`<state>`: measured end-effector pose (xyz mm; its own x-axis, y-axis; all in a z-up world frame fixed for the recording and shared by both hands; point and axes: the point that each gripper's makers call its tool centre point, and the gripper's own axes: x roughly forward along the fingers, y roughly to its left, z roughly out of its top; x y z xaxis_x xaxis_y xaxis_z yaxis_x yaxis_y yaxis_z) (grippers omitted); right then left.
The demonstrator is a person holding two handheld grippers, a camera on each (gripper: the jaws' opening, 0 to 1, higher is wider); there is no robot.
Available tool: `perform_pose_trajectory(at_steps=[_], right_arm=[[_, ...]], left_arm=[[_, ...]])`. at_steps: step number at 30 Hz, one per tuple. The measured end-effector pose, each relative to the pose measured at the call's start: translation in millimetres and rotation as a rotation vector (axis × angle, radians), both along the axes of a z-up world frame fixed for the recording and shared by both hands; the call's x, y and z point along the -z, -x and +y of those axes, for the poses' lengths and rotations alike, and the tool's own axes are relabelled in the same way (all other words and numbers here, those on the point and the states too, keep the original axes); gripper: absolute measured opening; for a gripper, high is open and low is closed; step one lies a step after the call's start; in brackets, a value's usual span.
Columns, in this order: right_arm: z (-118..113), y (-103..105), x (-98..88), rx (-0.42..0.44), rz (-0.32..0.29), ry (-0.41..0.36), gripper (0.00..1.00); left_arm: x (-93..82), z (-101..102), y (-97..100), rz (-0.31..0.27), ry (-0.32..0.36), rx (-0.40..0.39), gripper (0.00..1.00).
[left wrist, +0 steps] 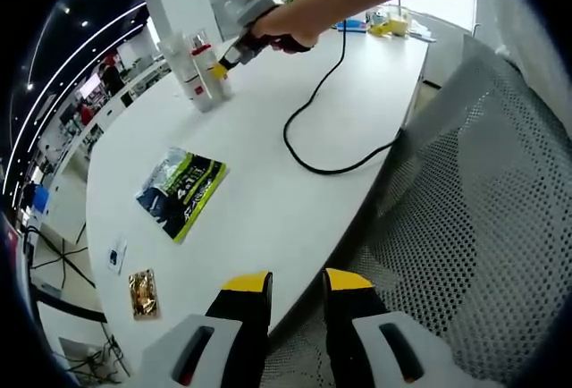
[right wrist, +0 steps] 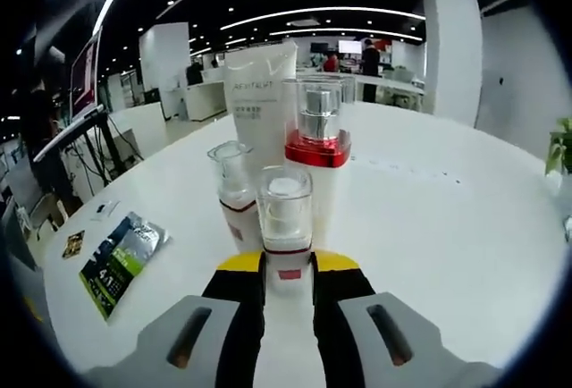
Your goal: Arrange the skincare products in the storage area until every visible bottle or jar stands upright without overlapping.
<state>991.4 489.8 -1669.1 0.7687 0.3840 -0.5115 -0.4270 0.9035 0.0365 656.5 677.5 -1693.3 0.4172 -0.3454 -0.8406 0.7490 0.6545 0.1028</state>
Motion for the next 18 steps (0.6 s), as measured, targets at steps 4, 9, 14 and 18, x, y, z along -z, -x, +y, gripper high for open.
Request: perform_pose_trajectory(at_steps=[4,9,14,18], right_arm=[[-5.2,2.3,-1.2,0.053,-0.001,-0.016,0.17],[-7.1,-0.2,-1.3,0.096,0.002,-0.009,0.17],[-5.0,-0.7,-3.2,0.127,0.012,-0.015,0.17],[-3.2,-0.2,-5.5,0.143,0.022,-0.043,0.21]], left_arm=[[0.1,-0.3,0.3,-0.001,-0.001,0.002,0.23],[0.1,-0.3,0.1,-0.002,0.000,0.002,0.23],[0.3,0.2,0.1,-0.001,-0.001,0.000,0.23],[-0.3,0.0,-0.7,-0.004,0.003,-0.003,0.23]])
